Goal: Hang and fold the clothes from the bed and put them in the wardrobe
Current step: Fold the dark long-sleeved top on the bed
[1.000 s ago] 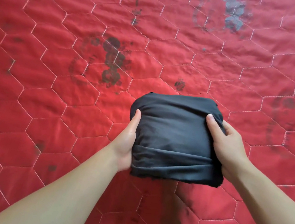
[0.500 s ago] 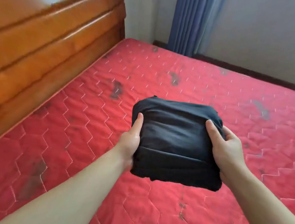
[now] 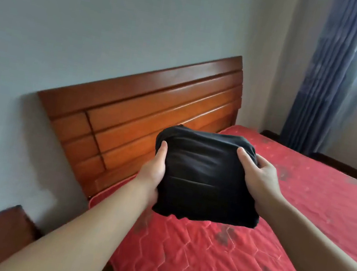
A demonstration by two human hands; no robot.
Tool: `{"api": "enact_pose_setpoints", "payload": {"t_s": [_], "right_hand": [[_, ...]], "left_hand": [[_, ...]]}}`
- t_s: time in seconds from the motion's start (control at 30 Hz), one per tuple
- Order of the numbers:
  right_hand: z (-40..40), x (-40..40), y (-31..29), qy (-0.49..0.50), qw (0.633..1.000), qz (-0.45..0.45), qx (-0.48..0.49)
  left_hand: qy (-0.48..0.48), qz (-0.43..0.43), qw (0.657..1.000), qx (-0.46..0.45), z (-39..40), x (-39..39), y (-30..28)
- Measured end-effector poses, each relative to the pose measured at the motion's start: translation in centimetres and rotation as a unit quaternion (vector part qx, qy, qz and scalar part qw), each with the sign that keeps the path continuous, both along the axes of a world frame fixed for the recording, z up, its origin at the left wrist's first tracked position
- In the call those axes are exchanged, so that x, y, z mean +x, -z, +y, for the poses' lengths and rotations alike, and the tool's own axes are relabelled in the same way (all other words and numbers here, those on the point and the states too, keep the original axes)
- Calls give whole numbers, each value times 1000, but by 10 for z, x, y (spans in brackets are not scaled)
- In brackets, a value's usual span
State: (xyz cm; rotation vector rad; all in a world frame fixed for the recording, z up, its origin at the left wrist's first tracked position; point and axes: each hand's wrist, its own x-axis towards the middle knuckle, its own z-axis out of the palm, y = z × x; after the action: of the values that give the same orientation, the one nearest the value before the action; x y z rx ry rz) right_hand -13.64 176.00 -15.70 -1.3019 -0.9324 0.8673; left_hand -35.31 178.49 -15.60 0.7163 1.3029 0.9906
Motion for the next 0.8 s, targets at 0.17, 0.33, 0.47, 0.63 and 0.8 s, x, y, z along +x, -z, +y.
{"api": "enact_pose_setpoints", "payload": {"t_s": [0.17, 0.33, 0.47, 0.63, 0.8], "right_hand": [[-30, -137, -60, -141, 989, 2, 45], [-66, -298, -103, -307, 949, 5, 75], [-105, -429, -119, -424, 903, 5, 72], [-154, -575, -121, -518, 852, -12, 71], [-196, -694, -116, -601, 796, -64, 46]], "left_hand": [[-147, -10, 989, 32, -99, -132, -67], [-287, -13, 956, 48, -202, -272, -107], [-410, -11, 911, 42, -277, -375, -118], [-516, -42, 855, 23, -354, -491, -114], [-574, -87, 814, 32, -420, -580, -103]]}}
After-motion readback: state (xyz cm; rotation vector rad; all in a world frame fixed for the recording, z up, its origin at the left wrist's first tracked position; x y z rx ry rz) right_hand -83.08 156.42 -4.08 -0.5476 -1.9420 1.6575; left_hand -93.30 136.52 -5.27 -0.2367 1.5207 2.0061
